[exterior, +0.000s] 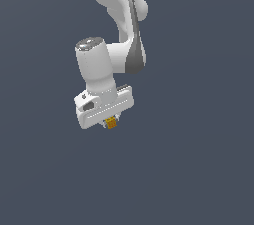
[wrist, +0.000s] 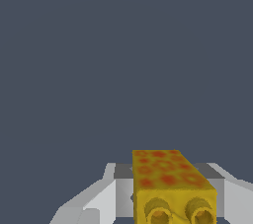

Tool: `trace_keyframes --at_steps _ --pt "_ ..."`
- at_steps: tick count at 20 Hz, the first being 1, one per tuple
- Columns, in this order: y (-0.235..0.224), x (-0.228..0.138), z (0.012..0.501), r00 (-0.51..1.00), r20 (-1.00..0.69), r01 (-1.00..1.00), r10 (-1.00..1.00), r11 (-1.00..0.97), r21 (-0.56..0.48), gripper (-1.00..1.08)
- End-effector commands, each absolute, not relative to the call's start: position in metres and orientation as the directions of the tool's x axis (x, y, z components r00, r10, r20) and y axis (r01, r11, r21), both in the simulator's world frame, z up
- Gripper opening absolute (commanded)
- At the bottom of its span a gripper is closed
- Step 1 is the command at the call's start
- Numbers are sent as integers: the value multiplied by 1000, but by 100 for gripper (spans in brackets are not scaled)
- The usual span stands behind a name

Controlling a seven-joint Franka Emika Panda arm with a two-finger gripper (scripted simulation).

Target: Pick up the object and move it to a goal position.

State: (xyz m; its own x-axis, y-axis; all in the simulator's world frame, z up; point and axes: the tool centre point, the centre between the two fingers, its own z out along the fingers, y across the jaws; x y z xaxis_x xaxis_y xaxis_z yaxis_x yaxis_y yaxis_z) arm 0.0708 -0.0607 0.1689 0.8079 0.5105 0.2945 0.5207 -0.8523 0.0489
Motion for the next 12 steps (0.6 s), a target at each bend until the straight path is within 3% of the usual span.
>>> trace_keyframes --at_steps 1,12 --pt "-72 76 184 785 322 541 529 -839 58 -100" --pt "-120 96 248 677 434 621 594 -778 97 -100"
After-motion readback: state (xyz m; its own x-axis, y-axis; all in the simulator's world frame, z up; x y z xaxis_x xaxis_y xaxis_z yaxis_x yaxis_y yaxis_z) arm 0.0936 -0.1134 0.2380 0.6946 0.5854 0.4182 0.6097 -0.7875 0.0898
